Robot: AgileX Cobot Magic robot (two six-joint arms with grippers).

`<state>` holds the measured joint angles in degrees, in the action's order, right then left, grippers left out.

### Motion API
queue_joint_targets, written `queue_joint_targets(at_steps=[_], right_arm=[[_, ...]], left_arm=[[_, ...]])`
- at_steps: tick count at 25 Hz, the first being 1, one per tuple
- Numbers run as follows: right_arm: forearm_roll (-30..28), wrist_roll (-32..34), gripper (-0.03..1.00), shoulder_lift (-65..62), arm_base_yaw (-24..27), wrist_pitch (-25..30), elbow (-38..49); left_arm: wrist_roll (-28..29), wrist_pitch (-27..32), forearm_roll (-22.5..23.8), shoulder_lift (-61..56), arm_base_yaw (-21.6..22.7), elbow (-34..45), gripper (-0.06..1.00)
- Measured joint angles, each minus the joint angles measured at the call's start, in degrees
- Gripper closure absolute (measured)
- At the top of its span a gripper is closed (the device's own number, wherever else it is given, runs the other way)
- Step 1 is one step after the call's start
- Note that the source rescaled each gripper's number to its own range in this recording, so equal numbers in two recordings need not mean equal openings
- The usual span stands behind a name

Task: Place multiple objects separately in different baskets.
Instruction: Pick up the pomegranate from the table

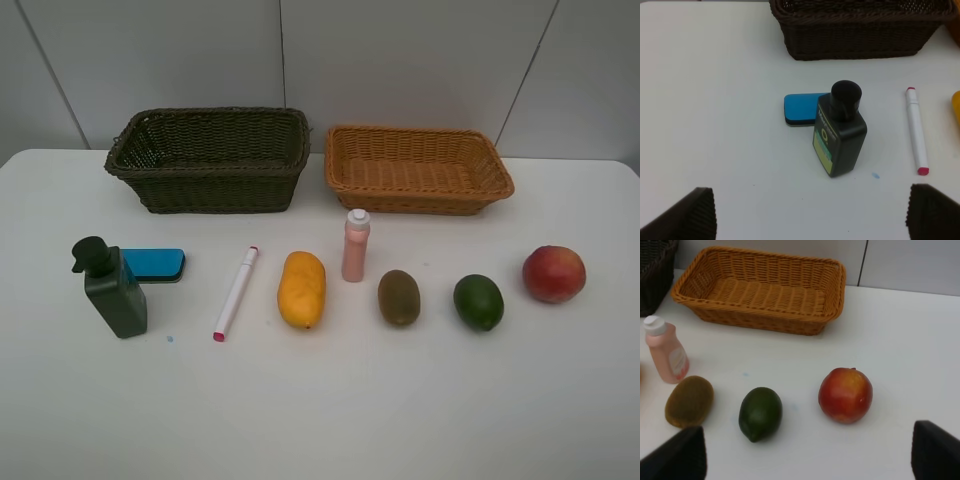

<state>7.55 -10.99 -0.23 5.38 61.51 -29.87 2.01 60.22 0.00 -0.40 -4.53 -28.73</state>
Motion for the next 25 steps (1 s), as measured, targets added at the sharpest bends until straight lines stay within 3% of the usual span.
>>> queue_joint_targets(at_steps=[25], right_arm=[[0.0, 0.7, -0.01, 0.0, 0.0, 0.0, 0.0]], left_arm=[[0.0, 0.0, 0.0, 0.0, 0.0, 0.0, -0.05]])
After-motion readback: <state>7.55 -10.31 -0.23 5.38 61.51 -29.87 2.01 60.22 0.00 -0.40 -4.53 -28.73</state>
